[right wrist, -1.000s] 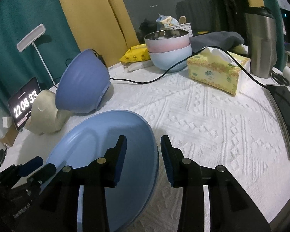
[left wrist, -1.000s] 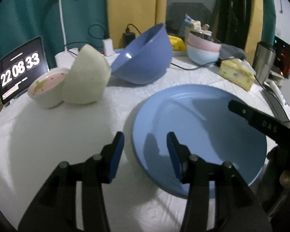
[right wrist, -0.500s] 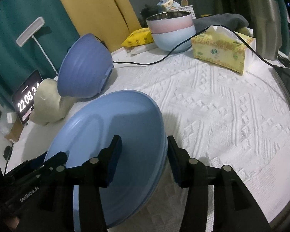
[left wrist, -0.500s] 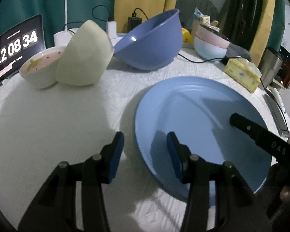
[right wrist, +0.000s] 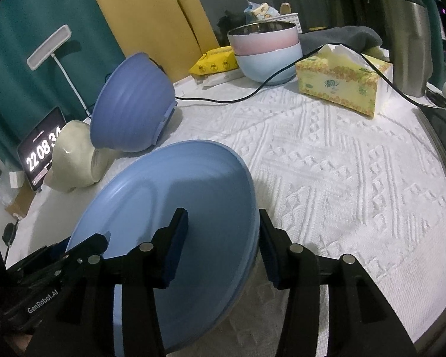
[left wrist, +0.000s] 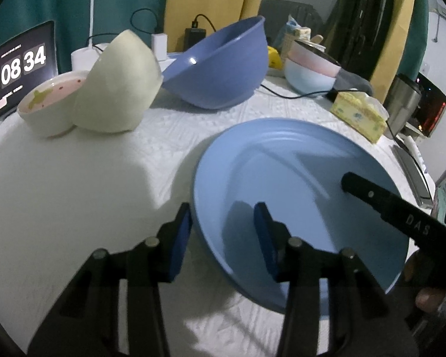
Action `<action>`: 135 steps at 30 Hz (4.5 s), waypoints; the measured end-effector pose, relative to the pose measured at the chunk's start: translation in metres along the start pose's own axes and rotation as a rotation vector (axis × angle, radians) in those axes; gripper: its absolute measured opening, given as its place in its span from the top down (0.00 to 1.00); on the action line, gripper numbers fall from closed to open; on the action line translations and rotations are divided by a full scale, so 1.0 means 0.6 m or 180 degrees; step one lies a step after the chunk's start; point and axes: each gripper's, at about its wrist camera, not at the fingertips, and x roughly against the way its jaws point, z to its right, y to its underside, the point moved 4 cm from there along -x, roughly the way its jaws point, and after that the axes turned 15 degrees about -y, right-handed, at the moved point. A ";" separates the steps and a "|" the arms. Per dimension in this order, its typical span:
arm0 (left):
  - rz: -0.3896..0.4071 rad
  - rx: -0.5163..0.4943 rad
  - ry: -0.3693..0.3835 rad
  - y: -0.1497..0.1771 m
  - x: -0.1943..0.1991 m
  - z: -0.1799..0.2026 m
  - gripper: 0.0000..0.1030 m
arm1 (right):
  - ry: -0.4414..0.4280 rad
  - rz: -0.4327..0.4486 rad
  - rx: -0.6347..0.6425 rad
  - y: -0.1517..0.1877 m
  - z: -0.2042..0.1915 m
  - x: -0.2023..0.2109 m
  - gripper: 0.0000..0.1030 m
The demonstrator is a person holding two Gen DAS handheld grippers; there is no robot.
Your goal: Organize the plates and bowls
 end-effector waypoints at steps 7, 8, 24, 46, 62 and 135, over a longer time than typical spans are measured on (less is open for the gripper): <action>0.0027 -0.0005 -0.0014 0.003 0.008 -0.006 0.59 | 0.0060 0.0052 0.0031 0.002 -0.012 0.005 0.55; 0.0035 0.0000 -0.0024 0.003 0.009 -0.008 0.59 | 0.0063 0.0059 0.0050 0.002 -0.016 0.006 0.55; 0.0183 0.0155 -0.0096 0.009 0.040 -0.074 0.59 | 0.0036 0.0066 0.0241 0.002 -0.091 0.000 0.55; 0.0253 0.0479 -0.0225 0.034 0.067 -0.208 0.59 | -0.0076 -0.0094 0.0505 0.021 -0.221 -0.048 0.55; 0.0226 0.0681 -0.0410 0.060 0.074 -0.302 0.59 | -0.0203 -0.0297 0.0632 0.047 -0.307 -0.104 0.55; 0.0646 0.0288 -0.0397 -0.089 0.149 -0.174 0.55 | -0.0137 -0.0090 0.0552 -0.101 -0.239 -0.040 0.52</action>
